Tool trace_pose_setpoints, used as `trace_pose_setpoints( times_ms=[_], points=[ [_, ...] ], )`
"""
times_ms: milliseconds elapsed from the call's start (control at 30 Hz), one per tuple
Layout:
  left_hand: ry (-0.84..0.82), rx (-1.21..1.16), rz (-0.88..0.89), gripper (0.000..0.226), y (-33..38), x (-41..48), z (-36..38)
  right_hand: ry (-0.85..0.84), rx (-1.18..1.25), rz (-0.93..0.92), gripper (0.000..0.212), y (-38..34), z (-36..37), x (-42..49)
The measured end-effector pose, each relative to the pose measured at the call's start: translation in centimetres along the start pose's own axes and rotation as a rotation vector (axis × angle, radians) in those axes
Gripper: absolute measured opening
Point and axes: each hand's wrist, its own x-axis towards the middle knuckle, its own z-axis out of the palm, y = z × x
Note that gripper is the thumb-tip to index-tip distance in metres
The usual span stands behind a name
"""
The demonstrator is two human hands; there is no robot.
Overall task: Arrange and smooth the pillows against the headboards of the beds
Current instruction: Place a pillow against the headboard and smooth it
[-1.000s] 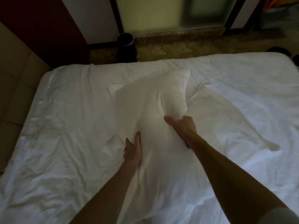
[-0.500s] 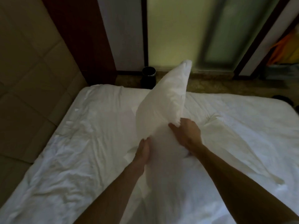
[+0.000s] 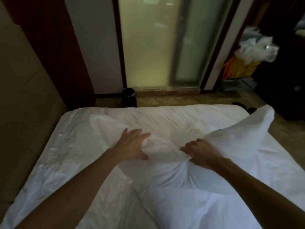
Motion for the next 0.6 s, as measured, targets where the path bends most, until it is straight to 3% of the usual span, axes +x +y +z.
trace_pose_setpoints(
  times_ms=[100,267,367,533,600],
  points=[
    [-0.116,0.139,0.084,0.104,-0.4,-0.3,3.2,-0.105,0.035,0.094,0.043,-1.0,3.7,-2.8],
    [0.029,0.273,0.167,0.104,1.1,0.2,4.9,-0.224,0.192,0.334,0.079,-1.0,7.9,-6.6],
    [0.055,0.376,0.162,0.113,1.6,1.4,5.2,-0.208,0.106,0.424,0.101,0.2,9.3,-7.9],
    [0.196,0.365,0.149,0.094,0.4,2.6,6.9,-0.213,0.073,0.450,0.099,2.9,10.8,-7.8],
    [0.158,0.396,0.118,0.093,0.8,2.7,6.5,-0.226,0.053,0.392,0.104,3.6,10.6,-7.1]
  ],
)
